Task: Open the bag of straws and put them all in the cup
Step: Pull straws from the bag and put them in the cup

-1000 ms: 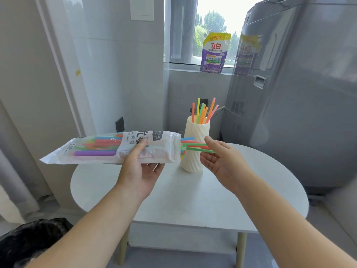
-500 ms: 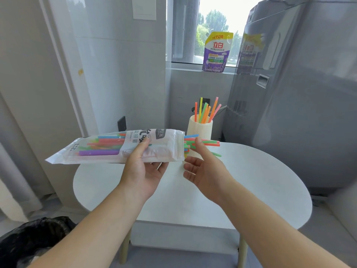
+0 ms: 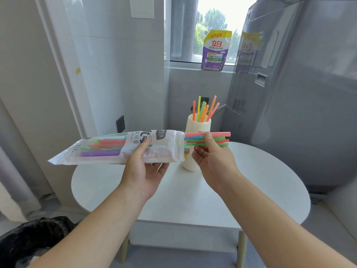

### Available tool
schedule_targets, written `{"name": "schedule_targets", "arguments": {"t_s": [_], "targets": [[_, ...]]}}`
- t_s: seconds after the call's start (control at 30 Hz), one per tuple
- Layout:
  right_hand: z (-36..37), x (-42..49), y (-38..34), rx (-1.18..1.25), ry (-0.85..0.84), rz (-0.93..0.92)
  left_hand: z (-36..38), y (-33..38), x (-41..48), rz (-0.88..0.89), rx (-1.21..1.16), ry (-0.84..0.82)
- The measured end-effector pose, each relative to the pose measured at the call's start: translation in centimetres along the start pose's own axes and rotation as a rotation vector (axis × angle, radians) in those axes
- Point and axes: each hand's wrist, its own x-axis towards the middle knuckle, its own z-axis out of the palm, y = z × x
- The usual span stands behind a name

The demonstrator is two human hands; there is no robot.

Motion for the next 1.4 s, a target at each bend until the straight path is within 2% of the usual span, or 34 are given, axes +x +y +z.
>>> {"name": "schedule_targets", "arguments": {"t_s": [0.23, 0.5, 0.63, 0.8, 1.03, 1.4], "targets": [[-0.8, 0.2, -1.4, -0.259, 0.018, -0.225, -0.3, 0.3, 0.2, -0.018, -0.026, 0.028], [-1.3, 0.4, -3.4, -0.305, -0.137, -0.367, -0.4, 0.5, 0.3, -0.044, -0.065, 0.060], [-1.3, 0.2, -4.5, -0.425, -0.172, -0.469, -0.6, 0.5, 0.4, -0.058, -0.073, 0.076], [-1.2, -0.1, -4.7, -0.502, -0.199, -0.495, -0.5, 0.4, 0.4, -0.063, -0.093, 0.089], [-1.8, -0.3, -6.6, -0.476, -0.116, -0.549, -0.7, 0.6, 0.7, -0.049, -0.110, 0.093], [-3.0, -0.4, -8.7, -0.364, 0.028, -0.528, -1.0, 0.8, 1.1, -0.017, -0.114, 0.117]]}}
